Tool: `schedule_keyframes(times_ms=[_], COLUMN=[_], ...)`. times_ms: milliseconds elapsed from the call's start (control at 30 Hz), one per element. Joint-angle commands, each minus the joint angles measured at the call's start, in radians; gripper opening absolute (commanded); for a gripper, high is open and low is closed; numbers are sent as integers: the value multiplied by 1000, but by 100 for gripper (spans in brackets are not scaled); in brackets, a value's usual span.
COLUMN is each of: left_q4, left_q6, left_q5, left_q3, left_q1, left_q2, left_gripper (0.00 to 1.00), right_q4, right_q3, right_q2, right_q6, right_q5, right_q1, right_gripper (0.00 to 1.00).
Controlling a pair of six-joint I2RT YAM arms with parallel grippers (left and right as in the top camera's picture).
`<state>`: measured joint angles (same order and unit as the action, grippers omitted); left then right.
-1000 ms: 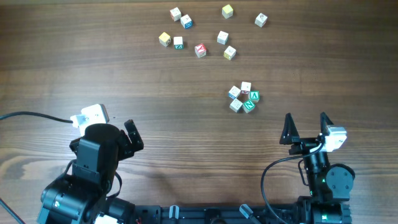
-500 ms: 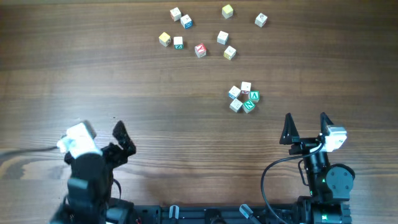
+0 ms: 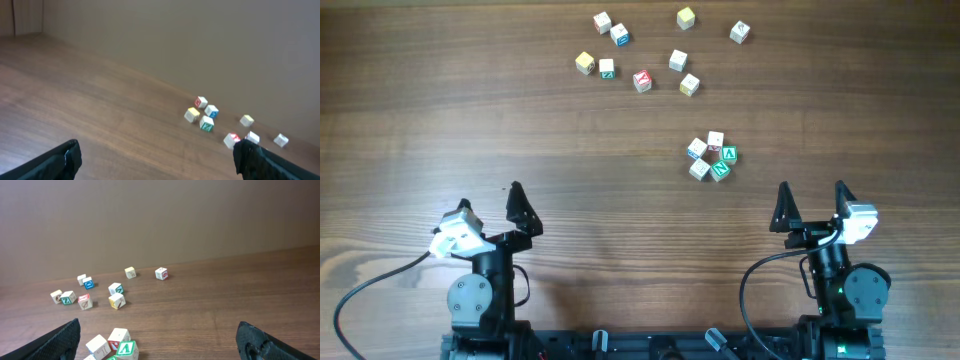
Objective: Form a circle
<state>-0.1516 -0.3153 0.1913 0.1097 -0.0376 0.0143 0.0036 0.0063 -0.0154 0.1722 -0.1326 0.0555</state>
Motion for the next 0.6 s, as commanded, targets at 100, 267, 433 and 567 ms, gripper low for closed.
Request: schedule_keyframes(times_ms=[100,267,433,567], left_q4=[143,117,78,76], left_q6=[103,181,207,207], left_q5=[-72,-119,-167,-174], left_q3=[-104,-104,-104,-104], left_q1=[40,40,40,40], left_q2=[-11,-11,-11,-11], left_gripper=[100,100,100,100], right_q4=[3,3,3,3], right_q3=[-1,-1,-1,-1], right_q2=[12,12,12,12], right_q6=[12,11,11,11], right_q5=[13,13,13,13], right_q1=[-4,-4,-4,-4], right_gripper=[100,100,100,100])
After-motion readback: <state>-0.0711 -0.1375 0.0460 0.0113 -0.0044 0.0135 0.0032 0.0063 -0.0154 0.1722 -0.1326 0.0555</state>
